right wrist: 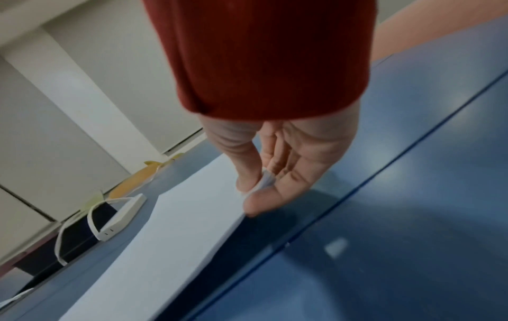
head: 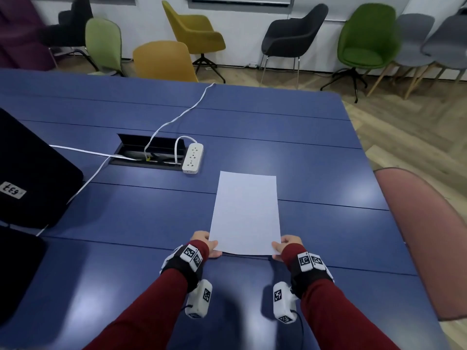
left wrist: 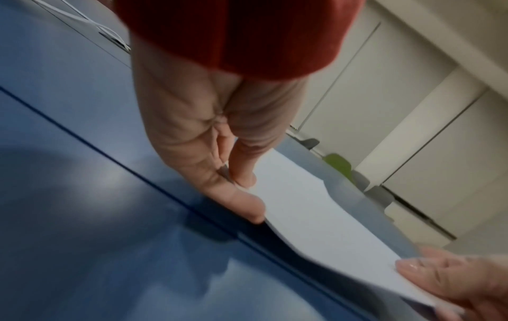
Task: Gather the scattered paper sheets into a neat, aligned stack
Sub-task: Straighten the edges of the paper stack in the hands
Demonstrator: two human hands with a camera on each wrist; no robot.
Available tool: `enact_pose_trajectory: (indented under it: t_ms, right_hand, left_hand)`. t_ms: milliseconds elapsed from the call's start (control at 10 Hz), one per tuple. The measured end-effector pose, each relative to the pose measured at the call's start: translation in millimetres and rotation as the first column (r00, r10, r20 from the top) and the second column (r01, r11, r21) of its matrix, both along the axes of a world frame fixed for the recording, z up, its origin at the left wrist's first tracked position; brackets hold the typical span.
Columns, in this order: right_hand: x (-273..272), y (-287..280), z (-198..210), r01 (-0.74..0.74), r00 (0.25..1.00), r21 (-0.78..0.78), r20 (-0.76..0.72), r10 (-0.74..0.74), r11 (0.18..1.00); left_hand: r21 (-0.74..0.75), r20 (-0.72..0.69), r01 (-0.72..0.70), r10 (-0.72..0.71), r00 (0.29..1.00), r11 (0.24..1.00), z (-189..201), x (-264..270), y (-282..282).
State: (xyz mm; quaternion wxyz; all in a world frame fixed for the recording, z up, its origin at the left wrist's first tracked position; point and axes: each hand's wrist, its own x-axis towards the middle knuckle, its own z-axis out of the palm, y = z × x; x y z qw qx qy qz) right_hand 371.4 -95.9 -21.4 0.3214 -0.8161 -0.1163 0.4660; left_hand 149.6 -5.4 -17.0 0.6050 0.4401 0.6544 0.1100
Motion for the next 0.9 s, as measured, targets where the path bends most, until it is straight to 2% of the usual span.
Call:
enact_pose_trajectory:
  t_ms: [100, 200, 400, 600, 700, 800, 900]
  right_hand:
    - [-1.4, -6.1, 3.4, 0.032, 0.996, -0.038, 0.089, -0.028, 0.999]
    - [-0.6, -12.6, 2.1, 0.052, 0.99, -0.055, 0.134, -0.045, 0.997]
    - [0.4, -21.1, -5.2, 0.068, 0.975, -0.029, 0.216, -0.061, 0.997]
    - [-5.6, -20.3, 9.5, 0.073, 0.964, -0.021, 0.257, -0.065, 0.997]
    - [-4.2, -24.2, 14.3, 0.031, 0.963, -0.05, 0.268, -0.017, 0.998]
    - [-2.0, -28.4, 15.4, -0.018, 0.96, -0.037, 0.277, 0.028, 0.999]
    - [2.1, -36.2, 16.3, -0.048, 0.948, -0.014, 0.313, 0.05, 0.999]
  left_hand:
    - [0.062, -0.093, -0.114, 0.119, 0.989, 0.992, -6.9, 6.8, -5.2]
    - [0.097, -0.127, -0.156, 0.168, 0.978, 0.983, -5.8, 9.9, -14.3]
    - [0.087, -0.247, -0.112, 0.13, 0.96, 0.99, -3.5, 3.0, -20.7]
    - [0.11, -0.258, -0.116, 0.141, 0.956, 0.987, -3.3, -2.7, -24.6]
    - [0.099, -0.22, -0.135, 0.154, 0.963, 0.986, -1.2, -4.5, -24.6]
    - [-0.015, -0.044, -0.225, 0.224, 0.974, 0.974, -1.1, -11.1, -19.9]
    - [-0.138, -0.028, -0.281, 0.28, 0.96, 0.95, 2.2, -30.8, -16.7]
